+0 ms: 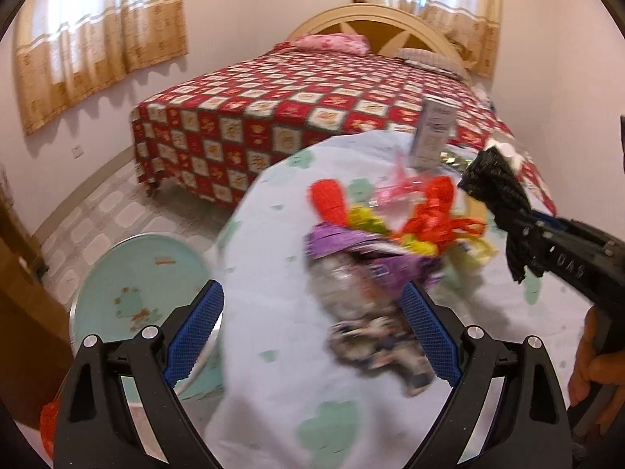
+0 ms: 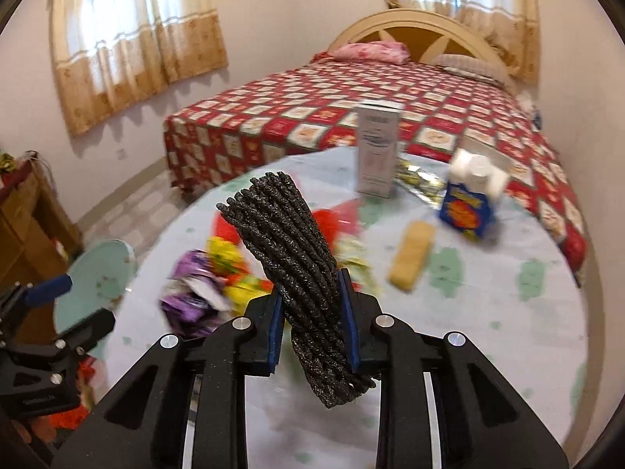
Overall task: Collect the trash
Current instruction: 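Grasp the black mesh sleeve with the right tool while the left tool grasps purple foil, then carry the mesh sleeve and purple foil over the bin and release both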
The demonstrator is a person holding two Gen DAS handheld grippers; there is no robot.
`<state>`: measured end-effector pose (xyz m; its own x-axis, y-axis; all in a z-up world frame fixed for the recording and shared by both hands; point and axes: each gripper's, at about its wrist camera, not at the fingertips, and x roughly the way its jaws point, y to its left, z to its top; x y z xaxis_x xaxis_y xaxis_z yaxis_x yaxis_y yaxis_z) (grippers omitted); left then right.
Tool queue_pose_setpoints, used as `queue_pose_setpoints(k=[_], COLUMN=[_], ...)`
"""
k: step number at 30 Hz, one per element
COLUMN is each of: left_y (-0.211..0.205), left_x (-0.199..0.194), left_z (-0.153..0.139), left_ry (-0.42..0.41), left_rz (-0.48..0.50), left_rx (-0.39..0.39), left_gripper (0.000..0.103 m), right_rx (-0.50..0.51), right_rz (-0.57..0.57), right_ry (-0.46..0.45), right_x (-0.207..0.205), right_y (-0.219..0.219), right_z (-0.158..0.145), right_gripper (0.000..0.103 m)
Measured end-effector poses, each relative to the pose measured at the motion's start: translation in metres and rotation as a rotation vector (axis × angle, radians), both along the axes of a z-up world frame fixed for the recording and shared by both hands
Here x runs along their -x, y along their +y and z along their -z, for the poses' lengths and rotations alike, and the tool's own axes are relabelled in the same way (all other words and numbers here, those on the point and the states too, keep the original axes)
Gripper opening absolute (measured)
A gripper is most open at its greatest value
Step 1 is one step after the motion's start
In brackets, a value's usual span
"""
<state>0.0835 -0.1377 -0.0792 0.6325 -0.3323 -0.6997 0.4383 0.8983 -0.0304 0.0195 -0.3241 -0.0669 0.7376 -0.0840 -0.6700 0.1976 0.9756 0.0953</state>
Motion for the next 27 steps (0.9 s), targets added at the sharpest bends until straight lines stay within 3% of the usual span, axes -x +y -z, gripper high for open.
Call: queue_pose_setpoints(k=[4,7,11,13,17,27], left_y=[-0.031,-0.059,-0.083,-0.088,-0.088,-0.057], left_x=[0.002,-0.003,-0.013,-0.014,-0.013,0.015], left_z=[-0.001,0.01,0.031,0.036,0.034,-0.023], left_ry=[0.002,0.024,0.076,0.092,0.088,-0.072], left_rz=[0.034,0.054,0.057,0.061,0.074,0.088], left_rx=[0.01,-0.004,-0.046,-0.054,-0.058,0.002], left_gripper=[0.09,0.084,0.062,0.045,0.033,0.03], right_rx=[-0.01,-0.031,-0.044,-0.05,-0.061,-0.057], right_rz=[0.052,0.08,0.089,0.091,0.099,0.112], right_ry=[0.023,0.024,0.02,0.021,0.016,-0.065], right_x=[0.011,0.019,0.025,0.027,0.032,0.044], right_y=[-0.026,-0.039,-0.045,-0.048,-0.049,-0.028], right_z=[0.011,0.016,0.018,0.019,0.021,-0.008], right_gripper=[0.026,0.027,0.027,0.026,0.026,0.026])
